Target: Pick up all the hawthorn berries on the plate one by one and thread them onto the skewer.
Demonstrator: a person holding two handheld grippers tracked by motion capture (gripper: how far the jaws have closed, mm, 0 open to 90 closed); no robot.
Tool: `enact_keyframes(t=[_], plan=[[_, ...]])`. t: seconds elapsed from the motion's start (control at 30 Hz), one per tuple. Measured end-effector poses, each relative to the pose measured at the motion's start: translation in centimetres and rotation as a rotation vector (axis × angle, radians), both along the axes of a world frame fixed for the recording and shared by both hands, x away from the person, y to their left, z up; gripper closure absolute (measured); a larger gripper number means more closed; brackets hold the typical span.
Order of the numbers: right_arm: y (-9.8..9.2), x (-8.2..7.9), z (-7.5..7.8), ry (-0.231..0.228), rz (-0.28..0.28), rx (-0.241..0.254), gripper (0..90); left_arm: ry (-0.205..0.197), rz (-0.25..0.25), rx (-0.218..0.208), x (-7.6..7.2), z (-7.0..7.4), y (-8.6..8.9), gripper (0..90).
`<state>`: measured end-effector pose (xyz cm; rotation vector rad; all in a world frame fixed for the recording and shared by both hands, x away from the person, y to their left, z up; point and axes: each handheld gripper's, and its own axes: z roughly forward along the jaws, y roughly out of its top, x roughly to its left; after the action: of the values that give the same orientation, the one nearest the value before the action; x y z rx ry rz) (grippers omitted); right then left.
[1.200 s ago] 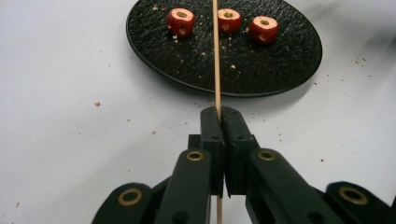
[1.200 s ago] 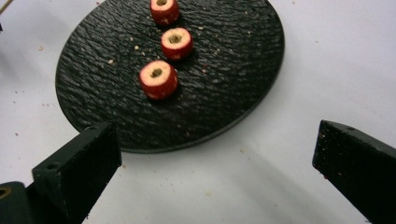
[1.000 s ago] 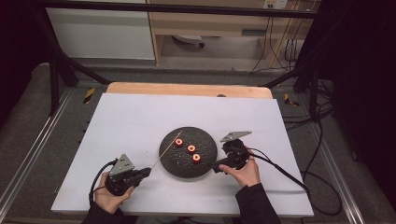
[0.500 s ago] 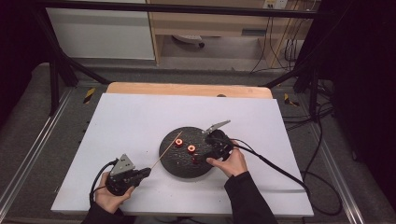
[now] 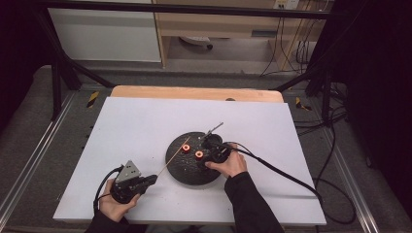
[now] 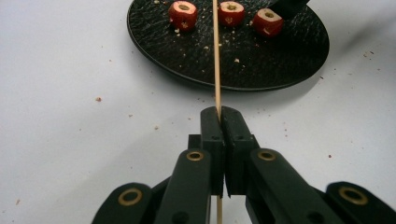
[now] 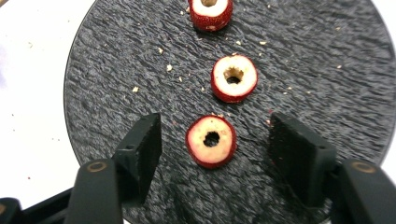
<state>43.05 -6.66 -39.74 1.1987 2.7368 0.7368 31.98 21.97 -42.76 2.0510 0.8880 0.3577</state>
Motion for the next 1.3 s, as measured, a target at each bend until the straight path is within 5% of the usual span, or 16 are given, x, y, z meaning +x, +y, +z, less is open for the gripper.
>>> enact_keyframes(t=[0.63,1.3], plan=[[0.2,1.3,-1.0,0.13,-0.031,0.001,58.4,0.002,-0.005,0.008,0.0,-0.1,-0.1,88.1],[0.2,1.5,-1.2,0.16,-0.043,-0.004,60.2,0.0,-0.006,0.007,-0.1,-0.1,-0.1,88.1]])
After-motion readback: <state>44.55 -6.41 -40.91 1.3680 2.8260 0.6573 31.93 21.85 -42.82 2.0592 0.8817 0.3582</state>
